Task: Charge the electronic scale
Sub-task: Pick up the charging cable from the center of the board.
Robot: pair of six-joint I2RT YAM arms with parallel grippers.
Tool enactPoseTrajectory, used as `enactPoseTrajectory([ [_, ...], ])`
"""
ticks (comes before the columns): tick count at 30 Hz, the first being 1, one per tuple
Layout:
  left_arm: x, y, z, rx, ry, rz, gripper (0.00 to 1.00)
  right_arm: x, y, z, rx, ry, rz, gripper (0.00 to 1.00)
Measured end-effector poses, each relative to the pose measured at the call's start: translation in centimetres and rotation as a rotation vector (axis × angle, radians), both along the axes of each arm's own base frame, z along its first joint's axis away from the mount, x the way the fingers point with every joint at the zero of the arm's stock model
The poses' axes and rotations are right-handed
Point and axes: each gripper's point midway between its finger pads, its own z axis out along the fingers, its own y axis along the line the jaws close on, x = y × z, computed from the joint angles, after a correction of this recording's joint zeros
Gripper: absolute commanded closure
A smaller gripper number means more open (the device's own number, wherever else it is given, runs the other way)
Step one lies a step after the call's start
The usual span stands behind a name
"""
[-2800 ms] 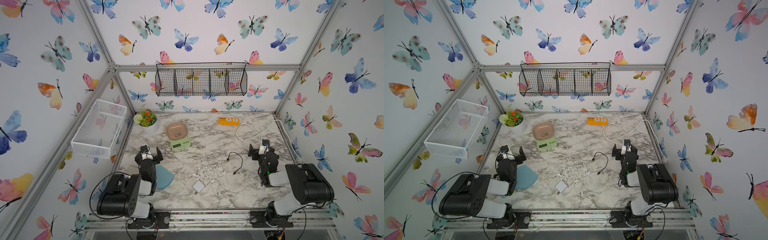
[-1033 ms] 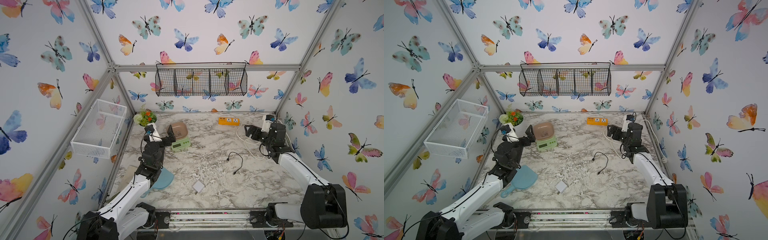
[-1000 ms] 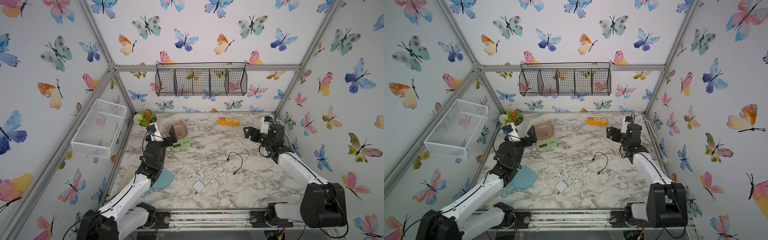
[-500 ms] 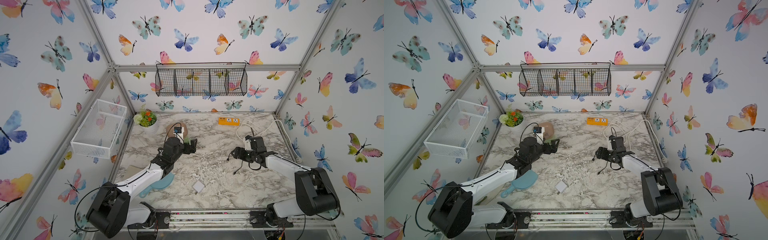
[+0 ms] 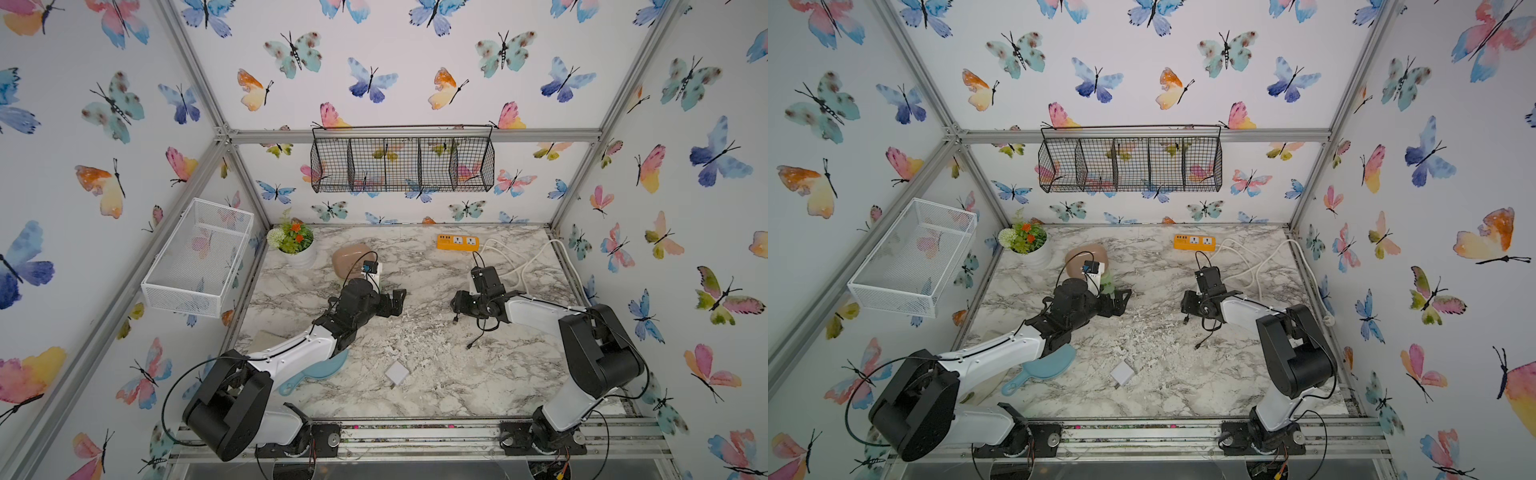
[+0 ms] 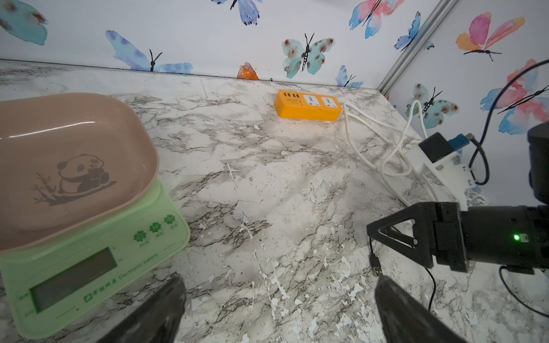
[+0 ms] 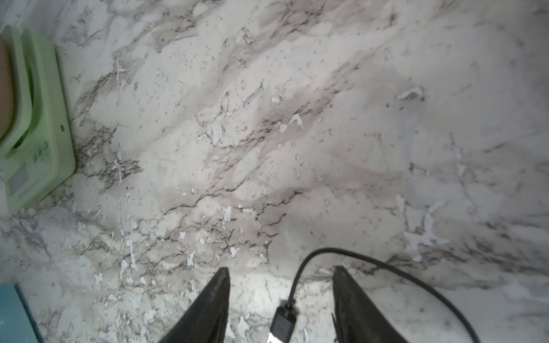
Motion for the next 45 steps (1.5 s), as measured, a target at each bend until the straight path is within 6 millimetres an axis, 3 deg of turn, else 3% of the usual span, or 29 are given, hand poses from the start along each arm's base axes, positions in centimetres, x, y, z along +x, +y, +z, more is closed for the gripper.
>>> enactPoseTrajectory([
  [4, -0.4, -0.6, -0.2, 0.004, 0.004, -0.016, 0.01, 0.1, -0.4, -0.8, -0.024, 0.014, -0.022, 0.57],
  [9, -0.8, -1.2, -0.5, 0.007, 0.01, -0.033, 0.01, 0.2, -0.6, -1.5, -0.049, 0.027, -0.034, 0.58],
  [21, -1.2, -1.7, -0.5, -0.006, 0.02, -0.043, 0.0, 0.6, -0.7, -1.9, -0.063, 0.032, -0.046, 0.92],
  [27, -1.6, -2.3, -0.5, -0.023, 0.032, -0.067, 0.01, 0.6, -0.3, -1.4, -0.034, 0.033, -0.048, 0.98],
  [32, -2.3, -3.5, 0.2, -0.063, 0.03, -0.114, 0.02, 1.1, 0.7, 2.2, 0.053, -0.039, -0.046, 0.98],
  [38, -3.2, -5.5, 1.5, -0.149, 0.018, -0.195, 0.07, 0.9, 1.9, 9.2, 0.235, -0.186, -0.046, 0.98],
  [41, -3.9, -6.8, 1.8, -0.19, 0.021, -0.243, 0.11, 0.4, 2.3, 12.3, 0.334, -0.246, -0.053, 0.98],
  [45, -5.2, -8.8, 2.2, -0.23, 0.022, -0.316, 0.27, -0.2, 2.8, 15.6, 0.461, -0.3, -0.061, 0.98],
])
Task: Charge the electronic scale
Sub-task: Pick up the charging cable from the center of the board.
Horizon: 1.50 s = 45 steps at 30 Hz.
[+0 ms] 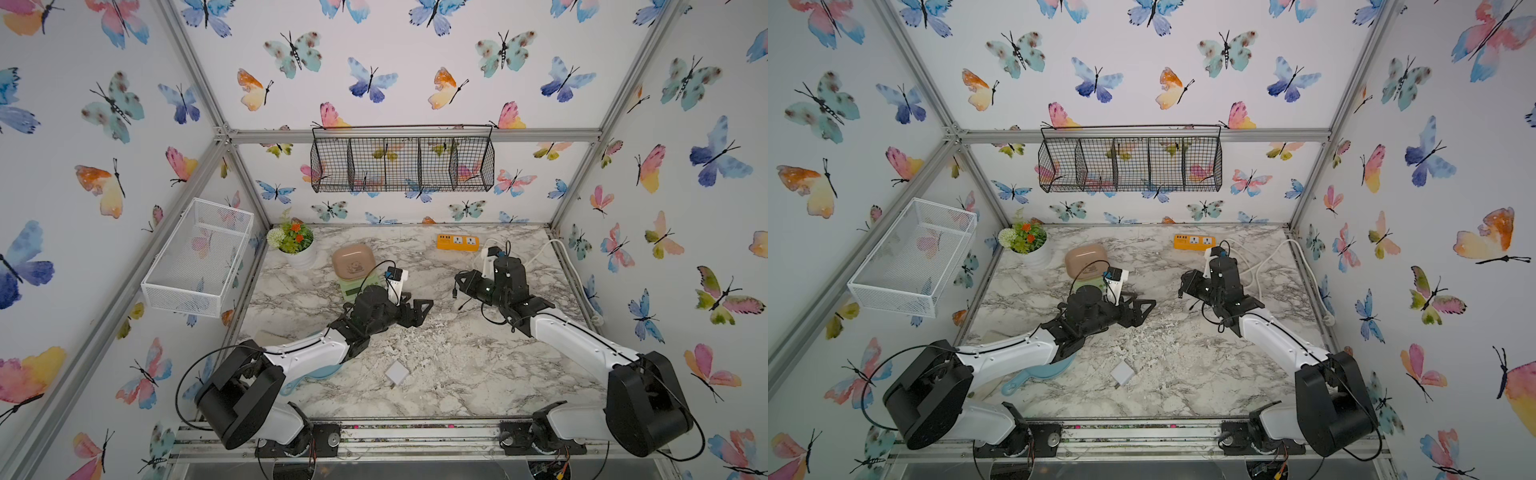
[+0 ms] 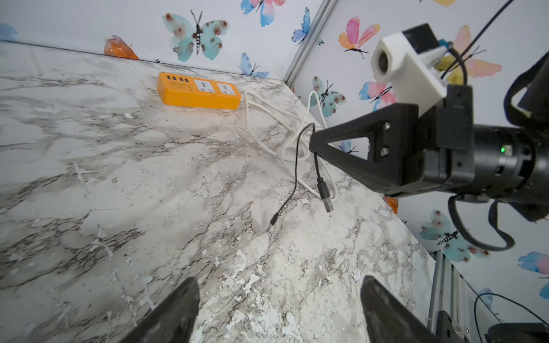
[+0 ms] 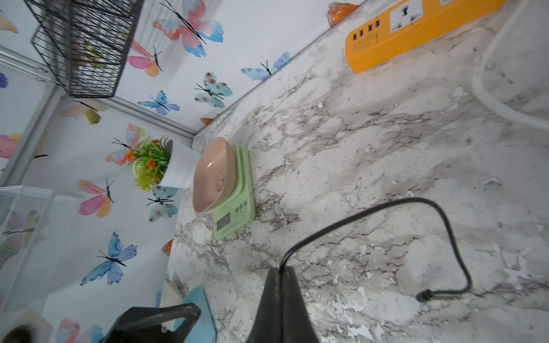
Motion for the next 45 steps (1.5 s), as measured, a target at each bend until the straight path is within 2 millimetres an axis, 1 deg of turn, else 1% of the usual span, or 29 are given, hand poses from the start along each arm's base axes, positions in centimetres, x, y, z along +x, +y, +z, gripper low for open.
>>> enactPoseTrajectory([
  [4, -0.8, -2.0, 1.5, -0.048, -0.03, -0.062, 0.41, -0.7, 0.3, 1.9, 0.096, -0.023, 0.006, 0.98],
  [8, -1.1, -4.0, 3.6, -0.09, -0.082, -0.102, 0.47, -1.5, 0.5, 3.3, 0.169, -0.036, 0.013, 0.98],
  [11, -1.5, -5.2, 4.8, -0.112, -0.112, -0.123, 0.52, -2.0, 0.5, 4.2, 0.204, -0.044, 0.017, 0.98],
  [14, -1.5, -6.1, 5.6, -0.123, -0.135, -0.133, 0.63, -2.4, 0.4, 5.5, 0.234, -0.065, 0.021, 0.98],
  [18, -1.4, -7.2, 5.8, -0.126, -0.146, -0.139, 0.71, -2.8, 0.3, 6.8, 0.261, -0.09, 0.023, 0.98],
  [21, -1.4, -7.4, 5.6, -0.121, -0.145, -0.134, 0.75, -3.0, 0.2, 7.3, 0.268, -0.103, 0.024, 0.98],
  [24, -1.3, -7.4, 5.8, -0.123, -0.151, -0.127, 0.8, -3.2, 0.1, 7.8, 0.274, -0.112, 0.025, 0.98],
  [31, -0.9, -7.4, 6.3, -0.127, -0.161, -0.108, 0.82, -3.4, 0.1, 7.7, 0.276, -0.112, 0.027, 0.96],
  [36, -0.8, -7.4, 6.6, -0.132, -0.167, -0.1, 0.86, -3.7, -0.1, 8.0, 0.283, -0.119, 0.026, 0.94],
  [38, -0.7, -7.4, 6.7, -0.132, -0.167, -0.095, 0.89, -3.9, -0.2, 8.4, 0.288, -0.129, 0.027, 0.92],
  [39, -0.7, -7.4, 6.7, -0.132, -0.168, -0.093, 0.91, -3.9, -0.2, 8.5, 0.291, -0.131, 0.027, 0.89],
  [42, -0.6, -7.3, 6.6, -0.131, -0.168, -0.089, 0.93, -4.1, -0.3, 9.0, 0.294, -0.144, 0.029, 0.73],
  [44, -0.6, -7.3, 6.6, -0.129, -0.169, -0.089, 0.94, -4.3, -0.4, 9.2, 0.294, -0.153, 0.03, 0.59],
  [45, -0.6, -7.4, 6.6, -0.128, -0.172, -0.09, 0.94, -4.4, -0.4, 9.4, 0.29, -0.162, 0.032, 0.55],
])
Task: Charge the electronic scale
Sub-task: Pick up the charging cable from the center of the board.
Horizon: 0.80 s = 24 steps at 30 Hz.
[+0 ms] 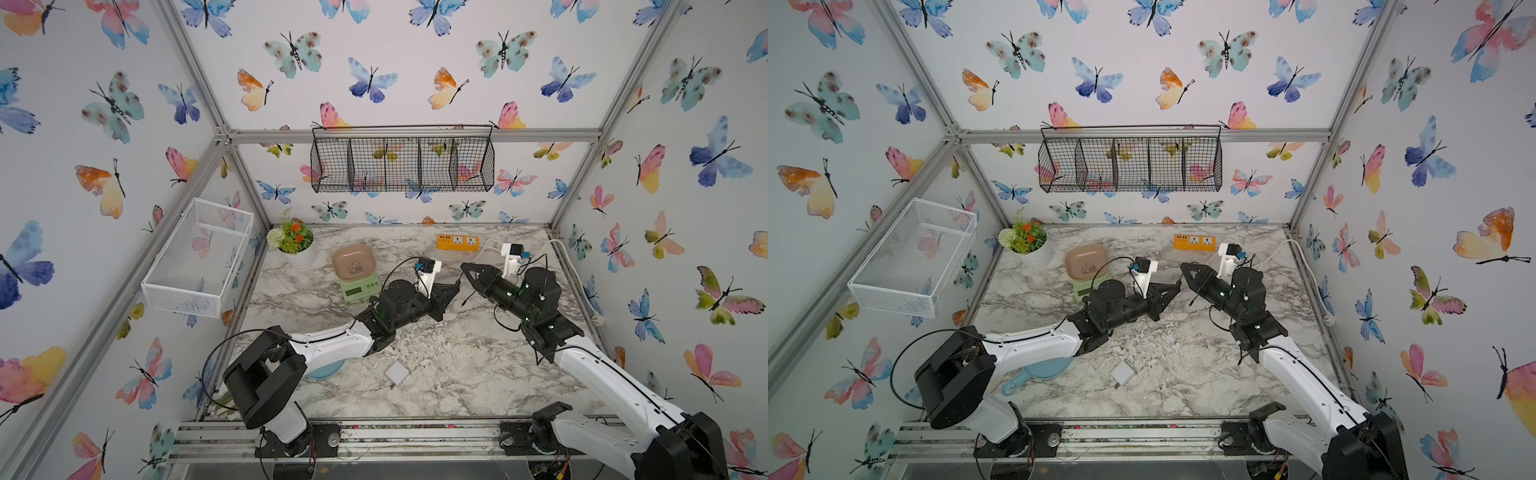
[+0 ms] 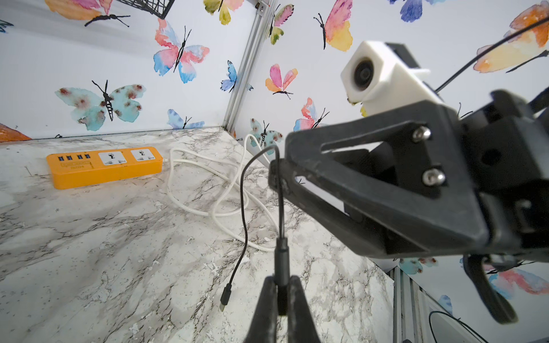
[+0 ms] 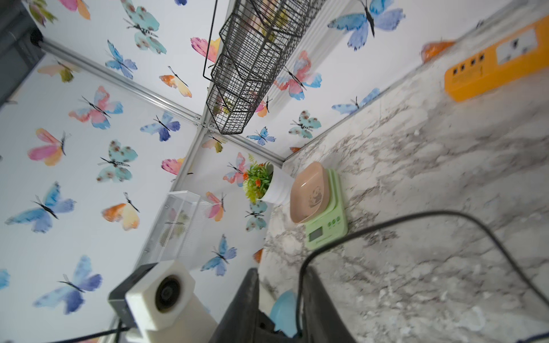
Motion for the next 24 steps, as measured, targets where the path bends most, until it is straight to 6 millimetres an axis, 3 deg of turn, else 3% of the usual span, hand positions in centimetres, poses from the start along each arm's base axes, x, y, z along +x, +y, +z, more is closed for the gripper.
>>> enactPoseTrajectory([
  [4, -0.3, 0.1, 0.2, -0.001, -0.024, -0.012, 0.94, -0.6, -0.3, 0.7, -0.04, -0.06, 0.005, 0.36],
  [9, -1.0, 1.0, 0.7, 0.023, -0.062, -0.053, 0.94, -1.4, -0.1, 1.4, -0.215, -0.204, 0.066, 0.31],
  [11, -1.1, 1.9, 1.5, 0.03, -0.079, -0.078, 0.95, -2.0, 0.1, 2.2, -0.289, -0.299, 0.107, 0.18],
  [16, -0.3, 5.7, 3.2, 0.046, -0.093, -0.131, 0.94, -4.6, 1.7, 4.4, -0.412, -0.577, 0.282, 0.15],
  [20, 0.0, 8.6, 3.9, 0.084, -0.086, -0.208, 0.93, -5.1, 3.5, 7.2, -0.463, -0.772, 0.396, 0.15],
  [24, -1.4, 9.0, 4.9, 0.105, -0.101, -0.335, 0.93, -4.9, 5.3, 8.8, -0.468, -0.897, 0.51, 0.15],
])
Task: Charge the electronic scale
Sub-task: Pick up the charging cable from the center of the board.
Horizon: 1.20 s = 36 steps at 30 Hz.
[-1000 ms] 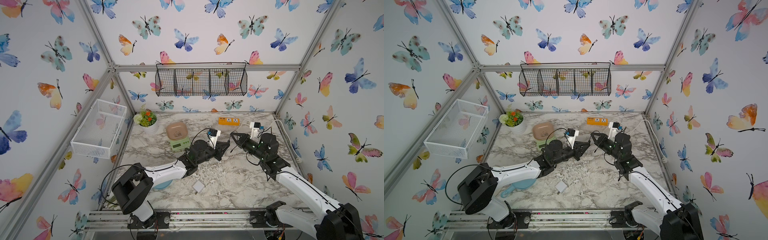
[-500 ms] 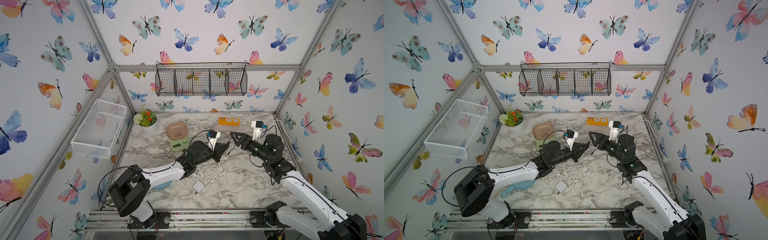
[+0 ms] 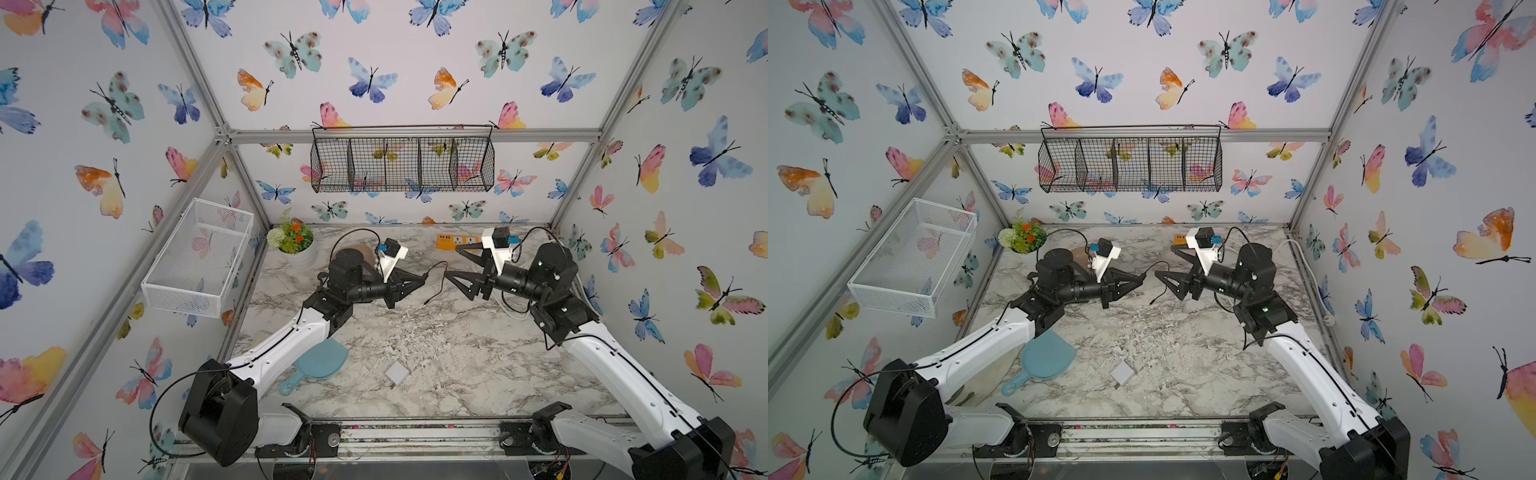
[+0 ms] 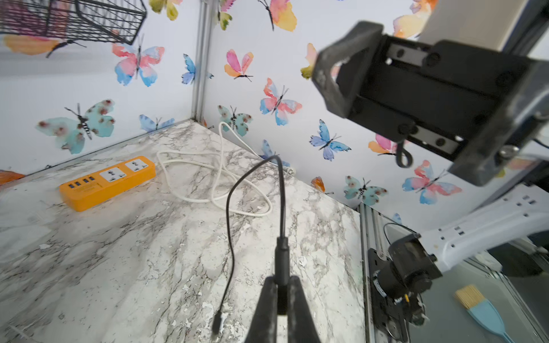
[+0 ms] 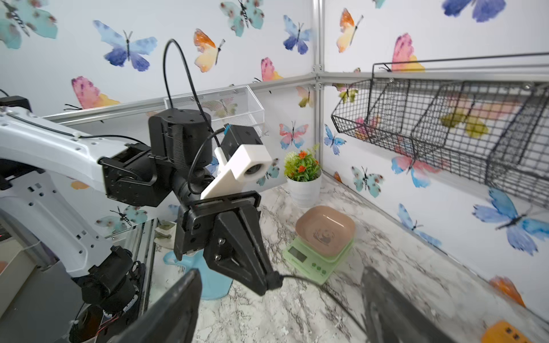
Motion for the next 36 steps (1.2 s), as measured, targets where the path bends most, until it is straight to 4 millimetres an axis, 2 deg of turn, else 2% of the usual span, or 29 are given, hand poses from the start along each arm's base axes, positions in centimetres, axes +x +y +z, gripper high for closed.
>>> enactPoseTrajectory([
  [6, -2.3, 0.0, 0.7, 0.043, -0.016, -0.154, 0.92, 0.4, 2.3, -1.1, -0.082, -0.014, 0.193, 0.2],
  [9, -2.8, 0.1, 0.8, 0.062, -0.021, -0.191, 0.93, 0.3, 2.9, -2.4, -0.119, 0.019, 0.269, 0.33],
  [10, -2.9, 0.1, 0.7, 0.068, -0.018, -0.199, 0.93, 0.2, 3.0, -2.9, -0.128, 0.033, 0.293, 0.34],
  [15, -3.0, 0.2, 0.0, 0.098, -0.001, -0.213, 0.93, -0.9, 3.0, -4.8, -0.152, 0.09, 0.36, 0.41],
  [26, -3.0, 0.3, -0.3, 0.123, 0.009, -0.221, 0.94, -2.2, 2.8, -5.4, -0.152, 0.108, 0.418, 0.49],
  [30, -3.0, 0.3, -0.4, 0.125, 0.012, -0.222, 0.94, -2.4, 2.8, -5.9, -0.157, 0.129, 0.431, 0.58],
  [36, -2.8, 0.2, -0.5, 0.128, 0.016, -0.222, 0.95, -2.3, 3.1, -7.2, -0.174, 0.184, 0.439, 0.59],
])
